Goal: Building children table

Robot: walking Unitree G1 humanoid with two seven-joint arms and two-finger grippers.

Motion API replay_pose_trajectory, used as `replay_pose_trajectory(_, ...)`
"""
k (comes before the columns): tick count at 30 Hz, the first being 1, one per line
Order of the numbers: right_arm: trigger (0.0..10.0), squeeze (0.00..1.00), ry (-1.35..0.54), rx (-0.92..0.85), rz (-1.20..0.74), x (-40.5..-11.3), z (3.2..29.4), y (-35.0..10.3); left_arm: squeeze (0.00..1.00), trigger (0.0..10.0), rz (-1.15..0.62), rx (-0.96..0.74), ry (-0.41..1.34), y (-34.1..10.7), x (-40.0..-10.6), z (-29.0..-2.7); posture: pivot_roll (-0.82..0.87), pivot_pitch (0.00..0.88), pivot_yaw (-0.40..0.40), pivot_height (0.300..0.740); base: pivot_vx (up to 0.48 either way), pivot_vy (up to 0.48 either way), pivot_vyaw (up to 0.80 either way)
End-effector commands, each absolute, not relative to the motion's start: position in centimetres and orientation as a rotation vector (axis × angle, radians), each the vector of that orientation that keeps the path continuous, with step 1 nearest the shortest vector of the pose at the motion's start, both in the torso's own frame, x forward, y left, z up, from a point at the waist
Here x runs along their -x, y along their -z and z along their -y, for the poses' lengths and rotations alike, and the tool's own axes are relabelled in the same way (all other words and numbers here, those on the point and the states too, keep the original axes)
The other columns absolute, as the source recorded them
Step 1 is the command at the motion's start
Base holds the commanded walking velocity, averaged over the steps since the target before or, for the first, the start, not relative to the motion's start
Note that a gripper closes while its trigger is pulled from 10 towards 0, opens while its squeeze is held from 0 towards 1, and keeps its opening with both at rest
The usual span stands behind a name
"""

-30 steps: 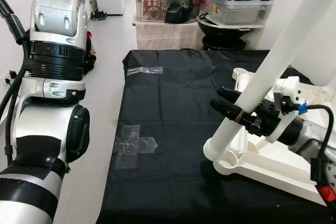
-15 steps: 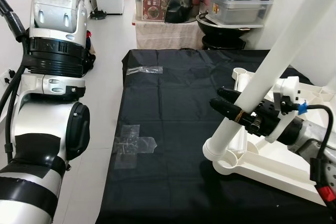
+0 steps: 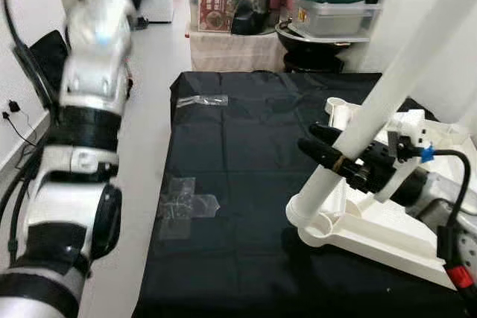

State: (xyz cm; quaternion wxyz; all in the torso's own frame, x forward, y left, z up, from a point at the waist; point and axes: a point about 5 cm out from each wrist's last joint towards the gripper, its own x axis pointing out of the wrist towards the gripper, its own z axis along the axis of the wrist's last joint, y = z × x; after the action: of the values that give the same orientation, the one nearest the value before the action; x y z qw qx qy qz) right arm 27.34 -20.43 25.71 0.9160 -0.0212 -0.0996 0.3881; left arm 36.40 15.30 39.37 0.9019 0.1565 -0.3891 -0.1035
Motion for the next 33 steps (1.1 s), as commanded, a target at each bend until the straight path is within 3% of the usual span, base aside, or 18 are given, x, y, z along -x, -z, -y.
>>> replay_pose_trajectory(1, 0.0, 0.0, -0.767, 0.065, 0.273, -27.1, 20.6, -27.0, 0.0, 10.0, 0.749, -0.324, 0.308, -37.2, -36.7, -14.5, -0.01, 0.0, -0.037, 0.74, 0.0, 0.0, 0.0)
replay_pose_trajectory(7, 0.0, 0.0, -0.758, 0.069, 0.293, -26.9, 20.5, -27.5, 0.0, 10.0, 0.624, -0.35, 0.404, -31.7, -36.6, -14.6, -0.01, 0.0, -0.032, 0.74, 0.0, 0.0, 0.0)
replay_pose_trajectory(8, 0.0, 0.0, -0.755, 0.081, 0.279, -26.8, 20.5, -27.0, 0.0, 10.0, 0.537, -0.364, 0.508, -27.5, -35.6, -14.7, 0.0, 0.0, -0.03, 0.74, 0.0, 0.0, 0.0)
replay_pose_trajectory(14, 0.0, 0.0, -0.753, 0.086, 0.263, -26.9, 20.5, -26.4, 0.0, 10.0, 0.471, -0.35, 0.582, -25.0, -34.5, -14.7, 0.0, 0.0, -0.03, 0.74, 0.0, 0.0, 0.0)
replay_pose_trajectory(17, 0.0, 0.0, -0.751, 0.093, 0.242, -26.9, 20.3, -25.9, 0.0, 10.0, 0.369, -0.37, 0.616, -21.4, -33.6, -14.3, 0.0, 0.0, -0.025, 0.74, 0.0, 0.0, 0.0)
replay_pose_trajectory(33, 0.0, 0.0, -0.779, 0.133, 0.154, -26.7, 21.5, -24.3, 0.0, 10.0, 0.357, -0.318, 0.674, -20.4, -32.8, -12.8, -0.01, 0.0, -0.009, 0.74, 0.0, 0.0, 0.0)
